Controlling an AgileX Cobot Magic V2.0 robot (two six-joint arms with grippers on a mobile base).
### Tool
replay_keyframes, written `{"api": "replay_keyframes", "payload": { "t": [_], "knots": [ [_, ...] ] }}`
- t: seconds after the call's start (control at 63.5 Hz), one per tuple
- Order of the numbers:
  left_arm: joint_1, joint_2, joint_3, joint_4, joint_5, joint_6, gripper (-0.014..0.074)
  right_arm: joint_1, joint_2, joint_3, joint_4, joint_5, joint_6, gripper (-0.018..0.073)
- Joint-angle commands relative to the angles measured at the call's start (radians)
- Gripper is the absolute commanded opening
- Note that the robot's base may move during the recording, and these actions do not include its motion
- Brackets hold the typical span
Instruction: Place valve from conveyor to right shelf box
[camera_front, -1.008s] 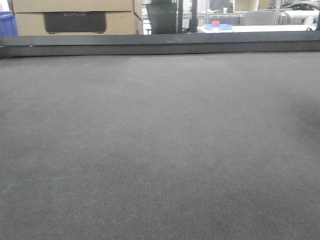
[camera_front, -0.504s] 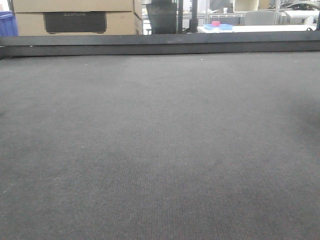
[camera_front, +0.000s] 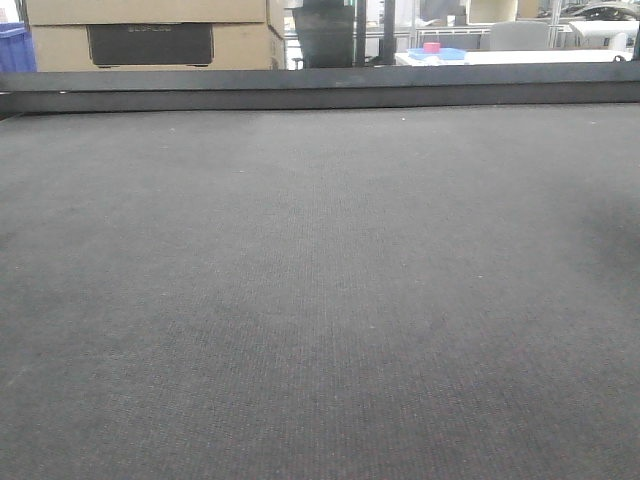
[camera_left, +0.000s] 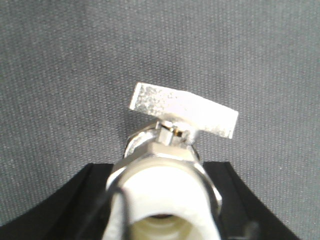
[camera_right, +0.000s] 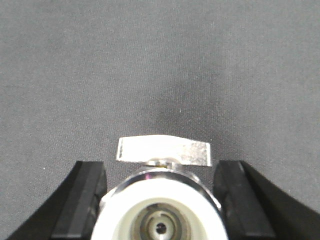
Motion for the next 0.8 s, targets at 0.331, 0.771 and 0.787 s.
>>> {"api": "replay_keyframes", "payload": {
  "t": [0.331, 0.771, 0.787],
  "knots": [
    [-0.025, -0.146, 0.002, -0.106, 0.002, -0.04, -0.0111, -0.002, -0.019, -0.006, 0.005, -0.058, -0.008, -0.0153],
    [-0.173, -0.497, 0.079, 0.03, -0.11, -0.231, -0.0111, -0.002, -0.019, -0.037, 0.005, -0.106, -0.008, -0.0153],
    [-0.177, -0.512, 0.089, 0.03, -0.124, -0.232, -0.0111, -0.002, -0.019, -0.037, 0.005, -0.106, -0.008, -0.0153]
  ]
}}
